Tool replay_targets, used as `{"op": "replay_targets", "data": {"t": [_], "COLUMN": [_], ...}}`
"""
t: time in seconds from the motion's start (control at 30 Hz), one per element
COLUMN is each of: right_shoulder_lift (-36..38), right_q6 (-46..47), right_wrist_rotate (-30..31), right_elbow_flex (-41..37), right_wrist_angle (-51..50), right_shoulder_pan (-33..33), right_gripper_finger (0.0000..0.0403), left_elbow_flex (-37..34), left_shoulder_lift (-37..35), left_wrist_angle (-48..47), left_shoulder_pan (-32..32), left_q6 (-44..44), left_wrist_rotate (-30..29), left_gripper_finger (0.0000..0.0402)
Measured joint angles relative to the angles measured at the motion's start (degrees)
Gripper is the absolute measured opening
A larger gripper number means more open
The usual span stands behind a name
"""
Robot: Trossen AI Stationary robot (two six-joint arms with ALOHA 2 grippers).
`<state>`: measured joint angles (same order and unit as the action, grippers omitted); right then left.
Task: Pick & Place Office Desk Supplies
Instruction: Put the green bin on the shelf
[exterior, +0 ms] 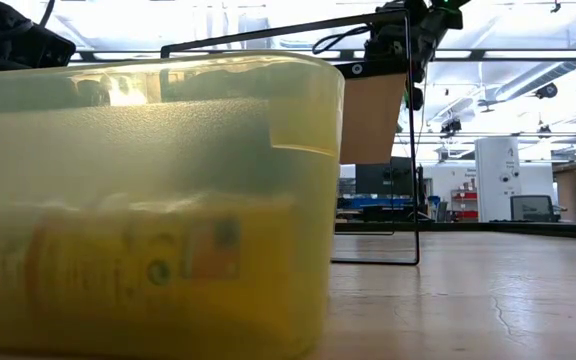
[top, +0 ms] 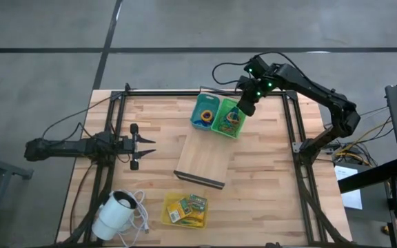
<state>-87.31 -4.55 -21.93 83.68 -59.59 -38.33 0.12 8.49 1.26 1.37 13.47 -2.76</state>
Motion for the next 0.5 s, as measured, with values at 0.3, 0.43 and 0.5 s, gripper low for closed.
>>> {"op": "replay_targets", "data": {"t": [0.3,0.43,0.5], "right_shoulder_lift": [0.0,0.0,0.0], "right_q6": [-0.3,-3.1,-3.4], "right_wrist_rotate": [0.0,-0.2,-0.2], "right_elbow_flex": [-0.2,-0.2,-0.2], "right_wrist_angle": [0.0,-0.1,-0.1], "right_shoulder_pan": [0.1,0.1,0.1], "right_gripper_finger": [0.0041,0.0073,0.0086], "left_elbow_flex": [0.0,0.0,0.0], "left_shoulder_lift": [0.0,0.0,0.0], "left_wrist_angle": [0.0,0.0,0.0], "left_shoulder_pan": [0.0,0.0,0.0], "left_q6": [0.0,0.0,0.0], "left_wrist_rotate": [0.0,0.0,0.0], "left_gripper_finger": [0.0145,0.0145,0.0145]}}
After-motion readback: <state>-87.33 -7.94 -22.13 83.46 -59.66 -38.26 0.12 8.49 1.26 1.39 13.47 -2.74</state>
